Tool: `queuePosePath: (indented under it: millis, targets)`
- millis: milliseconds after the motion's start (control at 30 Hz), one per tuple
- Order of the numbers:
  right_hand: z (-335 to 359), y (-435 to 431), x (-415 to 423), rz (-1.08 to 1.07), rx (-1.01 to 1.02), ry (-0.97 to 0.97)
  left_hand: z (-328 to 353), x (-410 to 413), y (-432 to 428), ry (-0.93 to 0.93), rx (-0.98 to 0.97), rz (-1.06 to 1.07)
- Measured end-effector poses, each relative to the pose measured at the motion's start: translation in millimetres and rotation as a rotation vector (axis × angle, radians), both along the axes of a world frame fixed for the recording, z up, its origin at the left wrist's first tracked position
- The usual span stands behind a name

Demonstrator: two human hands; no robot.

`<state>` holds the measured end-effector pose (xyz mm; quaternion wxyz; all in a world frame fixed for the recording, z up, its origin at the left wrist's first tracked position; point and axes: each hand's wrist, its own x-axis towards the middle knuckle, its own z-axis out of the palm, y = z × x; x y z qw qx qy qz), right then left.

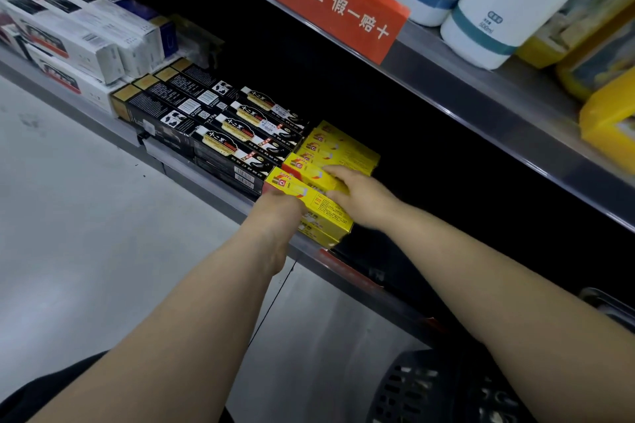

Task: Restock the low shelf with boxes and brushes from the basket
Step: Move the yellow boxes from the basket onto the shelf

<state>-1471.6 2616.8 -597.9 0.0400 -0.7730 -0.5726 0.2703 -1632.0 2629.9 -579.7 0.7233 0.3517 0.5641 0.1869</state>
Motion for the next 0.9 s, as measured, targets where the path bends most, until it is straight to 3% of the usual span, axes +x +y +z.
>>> queuePosePath:
  millis: [233, 533, 633, 900]
  targets:
    - [2.6, -2.5, 4.7, 0.056, -0.209, 0.032, -5.5, 5.9, 7.3, 0.116, -0.040, -0.019]
    - [31.9, -11.2, 0.4, 0.080, -0.193, -0.049, 20.2, 4.9, -4.8, 0.018, 0.048, -0.034]
    - [73.6, -24.6, 1.0, 0.086, -0.117, -0.065, 43.7, 12.4, -21.0, -0.042, 0.252, -0.182]
    - [163.8, -151.4, 16.2, -0.120, 0.215, 0.198, 104.0, 43.0, -93.3, -0.144, 0.753, -0.663]
